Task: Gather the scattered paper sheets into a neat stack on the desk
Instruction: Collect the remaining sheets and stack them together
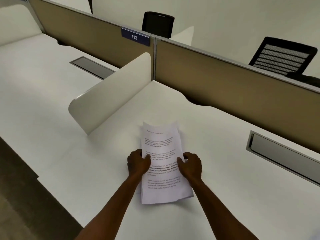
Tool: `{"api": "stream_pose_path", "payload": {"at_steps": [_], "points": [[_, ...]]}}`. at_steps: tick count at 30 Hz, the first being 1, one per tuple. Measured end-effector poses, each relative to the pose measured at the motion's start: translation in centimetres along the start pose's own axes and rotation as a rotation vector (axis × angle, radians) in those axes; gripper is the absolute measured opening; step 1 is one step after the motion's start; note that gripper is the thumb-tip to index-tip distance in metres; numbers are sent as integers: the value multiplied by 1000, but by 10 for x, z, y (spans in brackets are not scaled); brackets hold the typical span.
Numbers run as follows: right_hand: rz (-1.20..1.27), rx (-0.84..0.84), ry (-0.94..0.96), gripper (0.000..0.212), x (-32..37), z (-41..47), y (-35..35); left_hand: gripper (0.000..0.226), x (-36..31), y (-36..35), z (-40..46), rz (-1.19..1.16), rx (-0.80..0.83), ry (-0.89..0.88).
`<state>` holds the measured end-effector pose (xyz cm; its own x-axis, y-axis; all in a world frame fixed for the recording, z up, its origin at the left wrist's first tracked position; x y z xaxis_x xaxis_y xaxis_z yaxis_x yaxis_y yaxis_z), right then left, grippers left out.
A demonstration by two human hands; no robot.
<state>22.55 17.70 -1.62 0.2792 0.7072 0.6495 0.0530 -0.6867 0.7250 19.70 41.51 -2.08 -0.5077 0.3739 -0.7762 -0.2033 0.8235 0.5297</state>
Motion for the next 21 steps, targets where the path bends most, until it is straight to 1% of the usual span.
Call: {"api": "stream_pose_path", "payload": {"at_steps": [2, 4, 6, 8, 11, 12, 15, 16, 17, 19, 21], "points": [[-74, 0, -17, 45, -8, -10, -7, 51, 3, -9, -9, 177, -7, -11], [-121, 24, -23, 55, -9, -19, -13, 62, 1, -18, -20, 240, 16, -20], [-122, 12, -14, 57, -4, -25, -14, 62, -5, -20, -27, 213, 24, -22], [-84, 19, -41, 59, -3, -27, -14, 61, -5, -22, -26, 134, 39, 2], [12, 23, -98, 63, -6, -23, -12, 73, 11, -28, -8, 4, 49, 23], [74, 18, -120, 61, -5, -24, -8, 72, 10, -26, -8, -22, 53, 26], [312, 14, -199, 33, -8, -28, 6, 46, -5, -21, -24, -114, 100, 39], [388, 18, -222, 28, -10, -30, 11, 41, -9, -22, -27, -123, 122, 36], [454, 26, -234, 23, -13, -32, 15, 39, -14, -22, -31, -114, 135, 11], [525, 24, -220, 14, -21, -38, 24, 44, -25, -26, -41, -81, 145, -68], [574, -17, -210, 10, -34, -46, 34, 49, -37, -35, -54, -110, 173, -131]]}}
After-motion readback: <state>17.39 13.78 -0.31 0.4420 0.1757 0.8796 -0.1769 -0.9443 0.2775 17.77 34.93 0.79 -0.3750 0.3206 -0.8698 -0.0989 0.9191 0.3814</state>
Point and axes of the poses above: each hand's wrist, its own z-axis towards the middle knuckle, its own y-axis out of the back of the hand, x = y × z, the point moved 7 cm from there along z, towards the middle knuckle, and after that the axes turned 1 degree about -y, right-handed, at the moved point
